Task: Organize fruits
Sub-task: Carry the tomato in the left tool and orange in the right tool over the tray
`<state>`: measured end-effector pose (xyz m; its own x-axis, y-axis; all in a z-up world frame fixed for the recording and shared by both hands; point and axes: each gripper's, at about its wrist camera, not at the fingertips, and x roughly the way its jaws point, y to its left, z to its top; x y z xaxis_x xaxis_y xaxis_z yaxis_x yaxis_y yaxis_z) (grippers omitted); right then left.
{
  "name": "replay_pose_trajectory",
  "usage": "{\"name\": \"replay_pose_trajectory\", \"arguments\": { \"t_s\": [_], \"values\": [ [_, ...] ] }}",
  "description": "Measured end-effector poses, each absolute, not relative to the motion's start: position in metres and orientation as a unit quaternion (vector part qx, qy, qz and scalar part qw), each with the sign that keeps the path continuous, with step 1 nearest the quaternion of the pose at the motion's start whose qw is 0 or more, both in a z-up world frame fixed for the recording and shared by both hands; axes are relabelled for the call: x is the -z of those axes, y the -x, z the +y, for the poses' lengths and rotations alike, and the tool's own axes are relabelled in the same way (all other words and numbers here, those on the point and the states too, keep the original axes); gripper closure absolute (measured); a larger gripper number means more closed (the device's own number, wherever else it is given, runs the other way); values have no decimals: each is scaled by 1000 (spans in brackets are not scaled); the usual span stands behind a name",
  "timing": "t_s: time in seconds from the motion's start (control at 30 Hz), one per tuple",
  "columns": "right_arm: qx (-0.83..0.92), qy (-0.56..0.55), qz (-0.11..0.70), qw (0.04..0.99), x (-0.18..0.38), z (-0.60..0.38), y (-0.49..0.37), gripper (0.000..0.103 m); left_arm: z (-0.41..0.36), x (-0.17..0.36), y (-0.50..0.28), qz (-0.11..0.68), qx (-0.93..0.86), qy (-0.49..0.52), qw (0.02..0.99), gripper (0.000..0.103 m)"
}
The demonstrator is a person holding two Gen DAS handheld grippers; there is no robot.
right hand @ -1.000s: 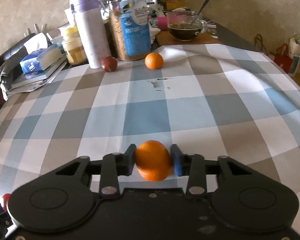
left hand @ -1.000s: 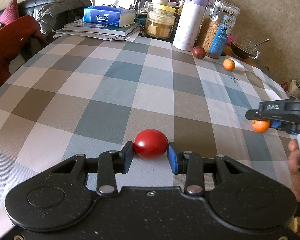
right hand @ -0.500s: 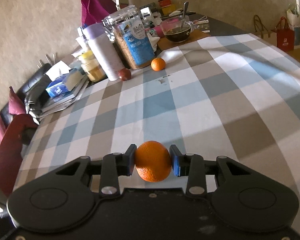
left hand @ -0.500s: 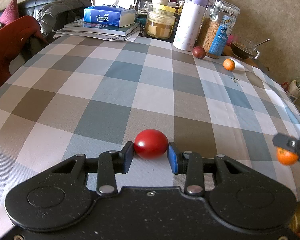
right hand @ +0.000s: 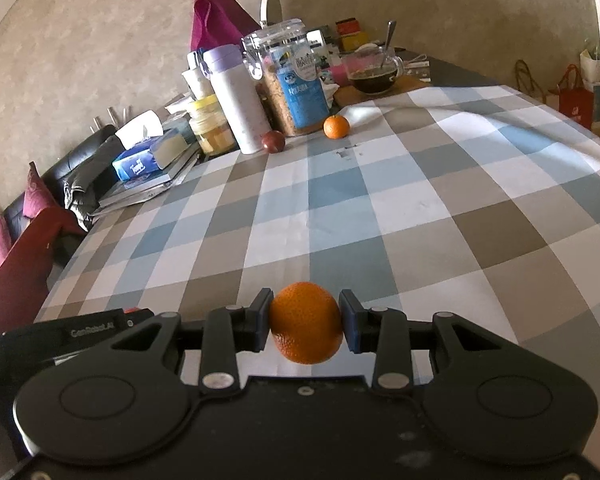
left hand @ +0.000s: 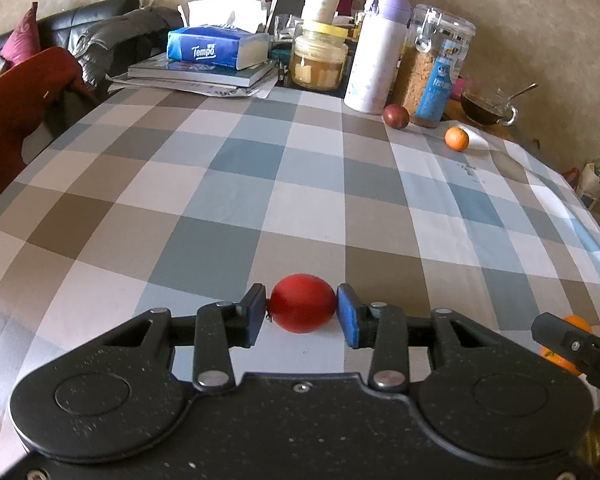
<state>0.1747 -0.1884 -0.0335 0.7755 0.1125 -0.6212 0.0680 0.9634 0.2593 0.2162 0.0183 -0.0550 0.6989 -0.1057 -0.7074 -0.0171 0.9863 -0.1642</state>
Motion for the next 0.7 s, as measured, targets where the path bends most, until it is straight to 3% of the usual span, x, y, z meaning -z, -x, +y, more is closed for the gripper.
{"name": "replay_pose_trajectory", "arguments": {
  "t_s": [0.7],
  "values": [
    [2,-138,347,928,41,-196,-180,65,22,52,-214,375,19,91,922,58]
  ]
}}
